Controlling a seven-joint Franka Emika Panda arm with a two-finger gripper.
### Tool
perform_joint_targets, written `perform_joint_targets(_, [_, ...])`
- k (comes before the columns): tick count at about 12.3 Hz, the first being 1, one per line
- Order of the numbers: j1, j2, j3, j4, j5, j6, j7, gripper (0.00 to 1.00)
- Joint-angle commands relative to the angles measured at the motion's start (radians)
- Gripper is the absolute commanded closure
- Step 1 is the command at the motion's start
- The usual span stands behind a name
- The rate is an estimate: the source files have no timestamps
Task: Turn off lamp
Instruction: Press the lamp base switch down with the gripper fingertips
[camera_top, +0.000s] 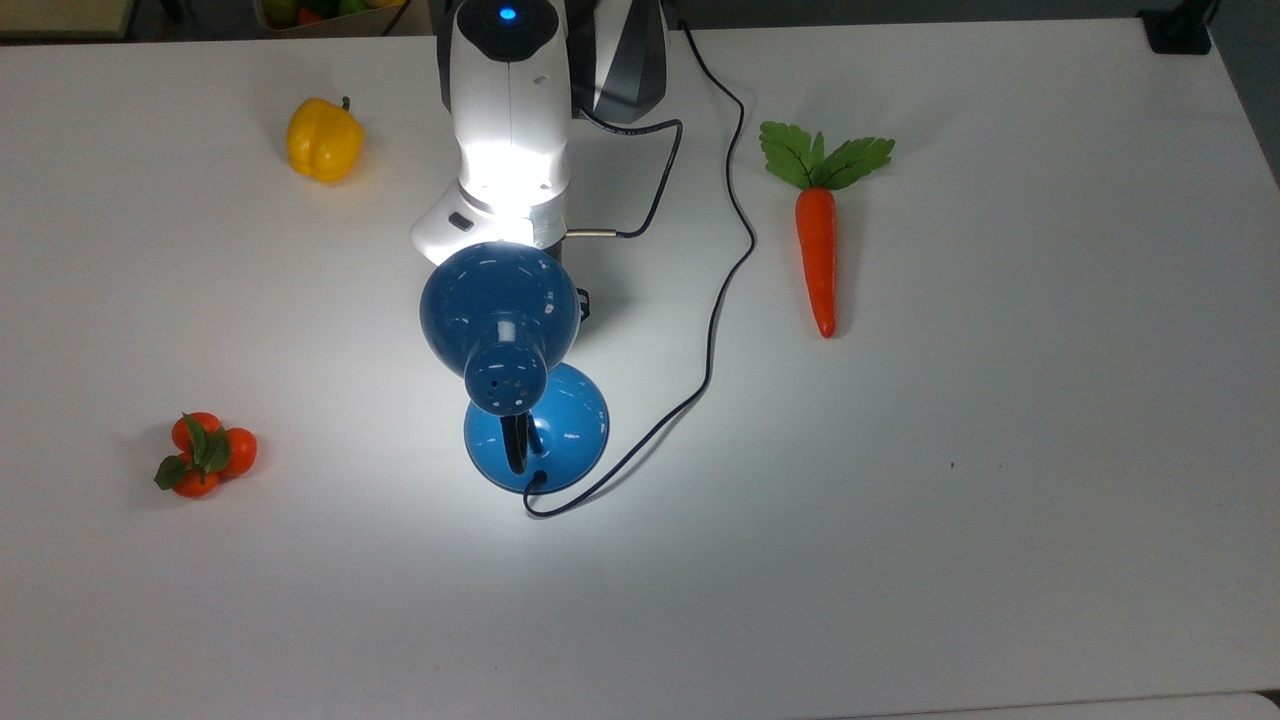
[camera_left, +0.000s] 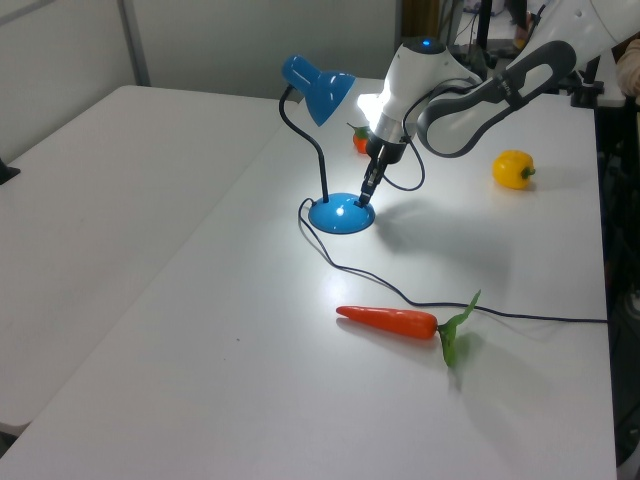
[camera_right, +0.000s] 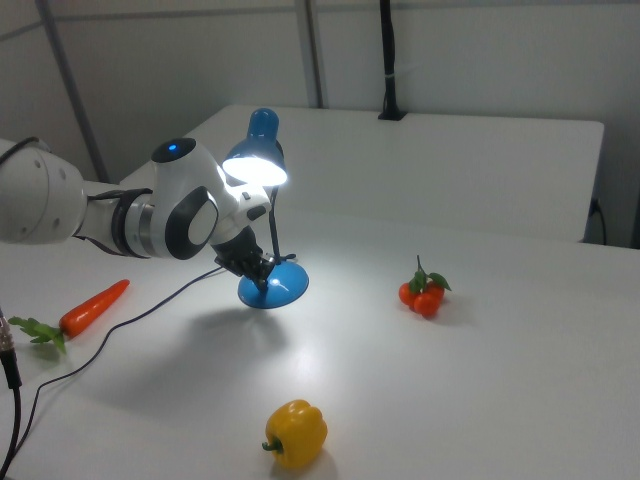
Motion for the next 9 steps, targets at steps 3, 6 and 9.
perform_joint_targets(3, [0.011, 0.007, 0.0, -0.004, 0.004, 0.012, 0.027, 1.0])
perform_joint_targets(6, [0.012, 0.001, 0.0, -0.006, 0.003, -0.063, 0.027, 1.0])
perform_joint_targets(9, [0.012, -0.016, 0.002, 0.0, -0.002, -0.169, 0.025, 1.0])
